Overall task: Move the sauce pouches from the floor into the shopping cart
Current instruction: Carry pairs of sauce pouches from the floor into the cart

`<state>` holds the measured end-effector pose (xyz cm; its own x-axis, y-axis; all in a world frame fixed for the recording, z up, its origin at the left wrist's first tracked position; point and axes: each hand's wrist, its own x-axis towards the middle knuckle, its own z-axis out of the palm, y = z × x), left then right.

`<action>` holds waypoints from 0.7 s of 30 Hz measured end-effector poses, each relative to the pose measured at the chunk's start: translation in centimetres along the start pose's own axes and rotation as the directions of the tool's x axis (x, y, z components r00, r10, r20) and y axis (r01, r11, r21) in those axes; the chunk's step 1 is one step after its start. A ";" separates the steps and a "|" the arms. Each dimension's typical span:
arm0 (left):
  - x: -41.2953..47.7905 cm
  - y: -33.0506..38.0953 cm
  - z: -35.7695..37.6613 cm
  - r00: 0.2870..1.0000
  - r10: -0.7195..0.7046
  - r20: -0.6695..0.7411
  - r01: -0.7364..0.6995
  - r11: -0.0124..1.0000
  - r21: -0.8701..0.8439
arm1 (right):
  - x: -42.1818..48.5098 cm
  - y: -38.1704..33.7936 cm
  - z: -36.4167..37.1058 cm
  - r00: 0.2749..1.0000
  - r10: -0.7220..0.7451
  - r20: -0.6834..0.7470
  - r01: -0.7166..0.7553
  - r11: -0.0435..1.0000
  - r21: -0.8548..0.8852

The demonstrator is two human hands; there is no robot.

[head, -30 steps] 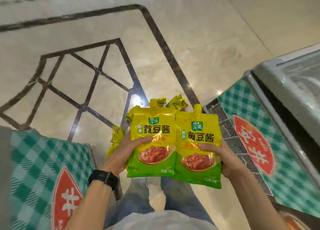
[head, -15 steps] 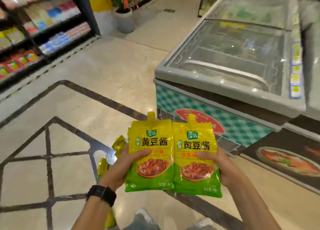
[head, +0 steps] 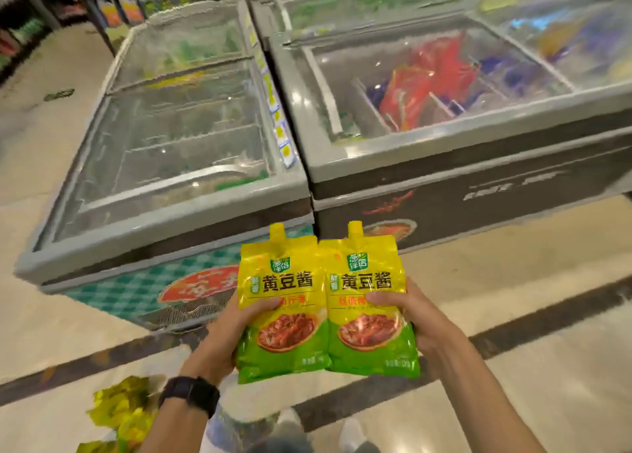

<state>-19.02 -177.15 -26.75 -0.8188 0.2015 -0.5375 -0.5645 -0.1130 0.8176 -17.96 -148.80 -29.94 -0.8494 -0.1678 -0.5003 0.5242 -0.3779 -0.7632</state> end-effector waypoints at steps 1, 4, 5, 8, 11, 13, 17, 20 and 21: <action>1.5 0.7 1.8 0.999 -0.015 0.032 0.014 0.999 0.030 | -0.3 -0.7 -1.6 0.999 -0.019 -0.034 0.020 0.999 0.032; 6.4 2.3 7.2 0.988 -0.055 0.146 0.041 0.995 0.096 | -0.9 -2.5 -6.4 0.986 -0.071 -0.150 0.088 0.990 0.108; 8.1 2.8 9.0 0.981 -0.075 0.181 0.055 0.992 0.117 | -1.0 -3.2 -8.0 0.977 -0.083 -0.195 0.110 0.985 0.134; 13.2 4.1 14.6 0.948 -0.129 0.289 0.079 0.981 0.178 | -0.9 -5.3 -12.5 0.944 -0.101 -0.313 0.168 0.966 0.195; 18.6 5.4 20.0 0.907 -0.172 0.384 0.094 0.973 0.211 | -0.4 -7.7 -16.6 0.903 -0.118 -0.414 0.227 0.947 0.226; 22.2 6.5 23.7 0.876 -0.204 0.436 0.091 0.960 0.266 | 0.0 -9.5 -19.2 0.867 -0.116 -0.485 0.250 0.942 0.221; 28.7 7.6 32.7 0.755 -0.331 0.566 0.134 0.923 0.361 | -0.5 -12.3 -24.8 0.774 -0.088 -0.627 0.320 0.909 0.266; 32.1 7.3 39.8 0.678 -0.403 0.615 0.162 0.897 0.410 | -1.8 -13.6 -28.4 0.693 -0.077 -0.717 0.389 0.877 0.282; 33.0 7.3 42.3 0.638 -0.435 0.635 0.169 0.884 0.437 | -2.4 -14.1 -29.9 0.667 -0.073 -0.742 0.418 0.860 0.291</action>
<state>-45.72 -130.14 -29.80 -0.2106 0.7956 -0.5680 -0.5916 0.3589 0.7220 -21.50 -115.87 -30.23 -0.5596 0.5909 -0.5812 0.0779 -0.6606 -0.7467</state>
